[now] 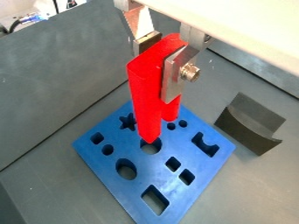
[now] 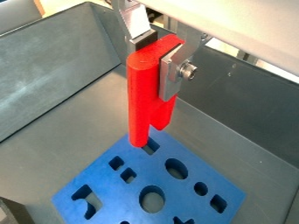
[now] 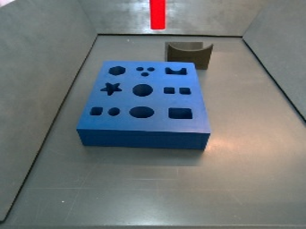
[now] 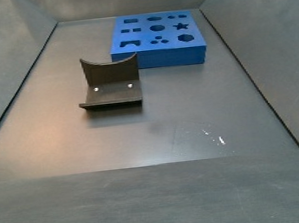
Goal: Insert the square-circle object.
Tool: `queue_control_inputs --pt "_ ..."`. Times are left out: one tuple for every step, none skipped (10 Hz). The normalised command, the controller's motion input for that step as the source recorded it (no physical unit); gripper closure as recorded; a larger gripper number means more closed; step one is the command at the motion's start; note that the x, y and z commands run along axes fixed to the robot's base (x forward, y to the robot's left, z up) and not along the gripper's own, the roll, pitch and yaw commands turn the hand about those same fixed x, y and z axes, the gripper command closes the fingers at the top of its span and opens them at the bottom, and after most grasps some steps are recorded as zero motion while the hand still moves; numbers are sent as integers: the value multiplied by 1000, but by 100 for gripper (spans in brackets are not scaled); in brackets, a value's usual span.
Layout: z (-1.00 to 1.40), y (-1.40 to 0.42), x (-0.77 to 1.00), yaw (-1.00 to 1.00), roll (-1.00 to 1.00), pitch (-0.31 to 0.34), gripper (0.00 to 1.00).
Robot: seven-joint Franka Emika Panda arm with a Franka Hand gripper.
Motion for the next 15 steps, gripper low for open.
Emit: queue_control_inputs --pt "-506 69 26 -734 -14 167 100" --pt "-611 0 0 -1000 -30 93 100" --pt "-617 0 0 -1000 -23 84 100" --pt "-549 0 0 -1000 -34 10 100" --pt "-497 0 0 -1000 -33 0 100" --pt "-366 0 0 -1000 0 0 100" --pt "-203 -91 0 -980 34 29 100" --pt "-80 -77 -151 -891 84 40 100" --pt "-29 -63 -243 -829 89 41 100" --pt "-43 0 -269 -849 77 20 100" --pt "-111 0 -311 -843 44 3 100" --pt "-317 0 -466 -734 0 0 100" --pt "-426 0 -523 -694 -6 -7 100" --pt "-440 0 -517 -711 -13 -11 100" --pt "-480 43 -463 -769 -53 0 100"
